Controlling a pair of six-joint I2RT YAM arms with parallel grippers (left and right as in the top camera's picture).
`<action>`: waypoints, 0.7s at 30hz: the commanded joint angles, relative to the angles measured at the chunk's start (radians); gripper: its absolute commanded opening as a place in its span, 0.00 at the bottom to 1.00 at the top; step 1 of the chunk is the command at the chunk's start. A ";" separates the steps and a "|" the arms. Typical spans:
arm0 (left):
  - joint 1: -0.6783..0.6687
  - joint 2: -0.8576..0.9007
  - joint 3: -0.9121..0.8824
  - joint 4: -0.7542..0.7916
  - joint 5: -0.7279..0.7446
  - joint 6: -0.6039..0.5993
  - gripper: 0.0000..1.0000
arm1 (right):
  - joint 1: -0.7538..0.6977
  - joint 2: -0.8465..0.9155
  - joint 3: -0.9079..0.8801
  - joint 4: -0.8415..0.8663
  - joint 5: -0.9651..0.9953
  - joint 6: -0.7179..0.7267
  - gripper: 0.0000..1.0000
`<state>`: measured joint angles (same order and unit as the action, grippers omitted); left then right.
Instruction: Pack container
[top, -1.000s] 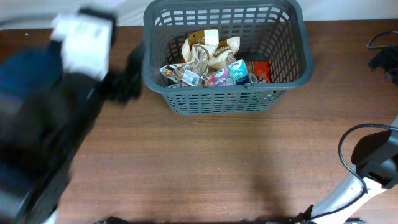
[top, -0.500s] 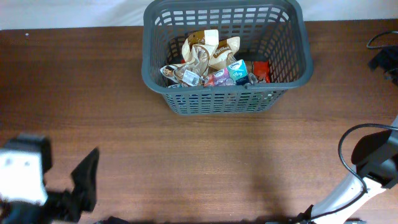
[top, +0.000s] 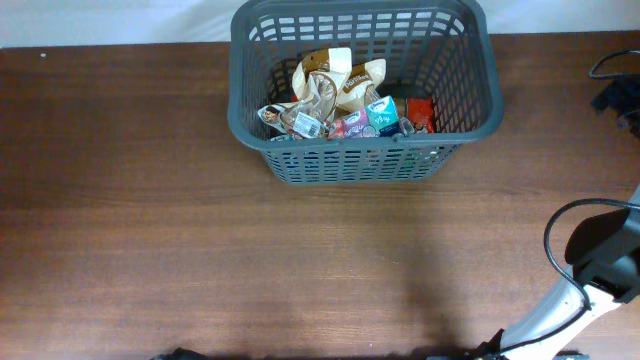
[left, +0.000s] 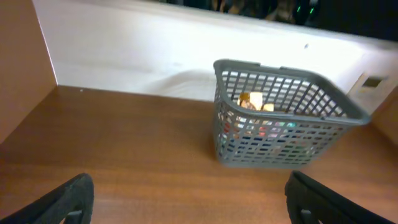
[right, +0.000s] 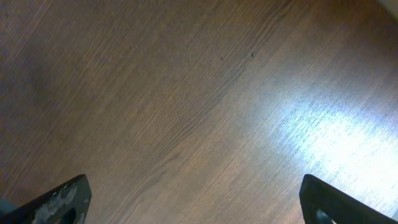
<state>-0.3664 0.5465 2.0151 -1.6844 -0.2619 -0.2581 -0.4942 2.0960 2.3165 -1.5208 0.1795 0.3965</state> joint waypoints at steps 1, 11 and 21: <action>0.003 -0.078 -0.063 -0.003 0.023 -0.028 0.92 | -0.004 -0.012 -0.007 0.000 0.016 0.013 0.99; 0.003 -0.113 -0.279 -0.003 0.229 -0.062 0.99 | -0.004 -0.012 -0.007 0.000 0.016 0.013 0.99; 0.003 -0.113 -0.505 0.159 0.182 -0.156 0.99 | -0.004 -0.012 -0.007 0.000 0.016 0.013 0.99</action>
<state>-0.3664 0.4290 1.5612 -1.5787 -0.0605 -0.3820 -0.4942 2.0960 2.3165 -1.5208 0.1799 0.3973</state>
